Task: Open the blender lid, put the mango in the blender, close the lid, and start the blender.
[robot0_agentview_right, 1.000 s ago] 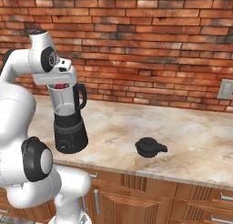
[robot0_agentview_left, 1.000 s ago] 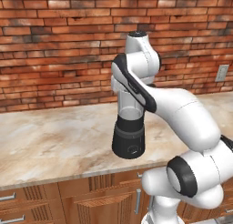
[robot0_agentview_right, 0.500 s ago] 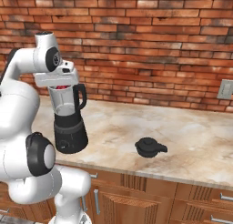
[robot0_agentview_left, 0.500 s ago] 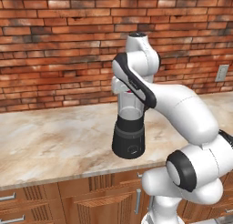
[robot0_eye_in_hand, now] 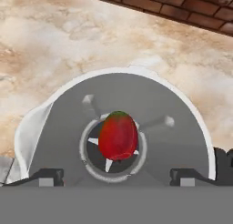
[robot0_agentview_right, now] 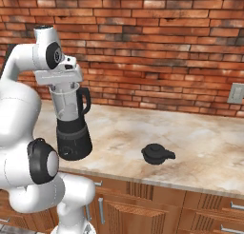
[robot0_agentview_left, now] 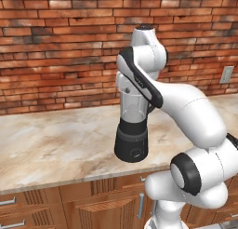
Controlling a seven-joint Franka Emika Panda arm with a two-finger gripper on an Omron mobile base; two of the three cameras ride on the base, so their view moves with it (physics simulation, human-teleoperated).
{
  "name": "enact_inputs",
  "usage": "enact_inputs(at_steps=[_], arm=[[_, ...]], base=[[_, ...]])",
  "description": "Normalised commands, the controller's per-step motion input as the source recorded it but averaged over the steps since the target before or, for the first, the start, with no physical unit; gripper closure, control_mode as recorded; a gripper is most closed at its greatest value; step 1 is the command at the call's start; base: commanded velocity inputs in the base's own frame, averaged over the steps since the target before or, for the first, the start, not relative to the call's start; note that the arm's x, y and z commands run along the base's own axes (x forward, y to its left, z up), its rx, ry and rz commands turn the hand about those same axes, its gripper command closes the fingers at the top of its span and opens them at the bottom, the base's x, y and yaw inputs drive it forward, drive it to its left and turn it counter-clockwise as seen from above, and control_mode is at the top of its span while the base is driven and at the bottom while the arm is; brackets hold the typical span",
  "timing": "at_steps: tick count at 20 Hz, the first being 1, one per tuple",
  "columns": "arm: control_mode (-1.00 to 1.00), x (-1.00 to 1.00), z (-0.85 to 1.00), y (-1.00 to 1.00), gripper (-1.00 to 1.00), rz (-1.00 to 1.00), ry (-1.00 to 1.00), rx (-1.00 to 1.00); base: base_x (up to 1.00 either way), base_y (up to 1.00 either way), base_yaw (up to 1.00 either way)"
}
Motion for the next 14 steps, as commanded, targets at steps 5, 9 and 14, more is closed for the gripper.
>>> enact_inputs(at_steps=[5,9,14], arm=[[-1.0,-0.28,0.51,-0.13,-1.0,0.0,-0.06,0.0],[-1.0,-0.86,0.01,-0.6,-1.0,0.0,-0.05,0.04],[-1.0,-0.74,-0.23,-0.9,-1.0,-0.02,0.0,0.01]], base=[[0.0,0.0,0.0],[0.0,0.0,0.0],[0.0,0.0,0.0]])
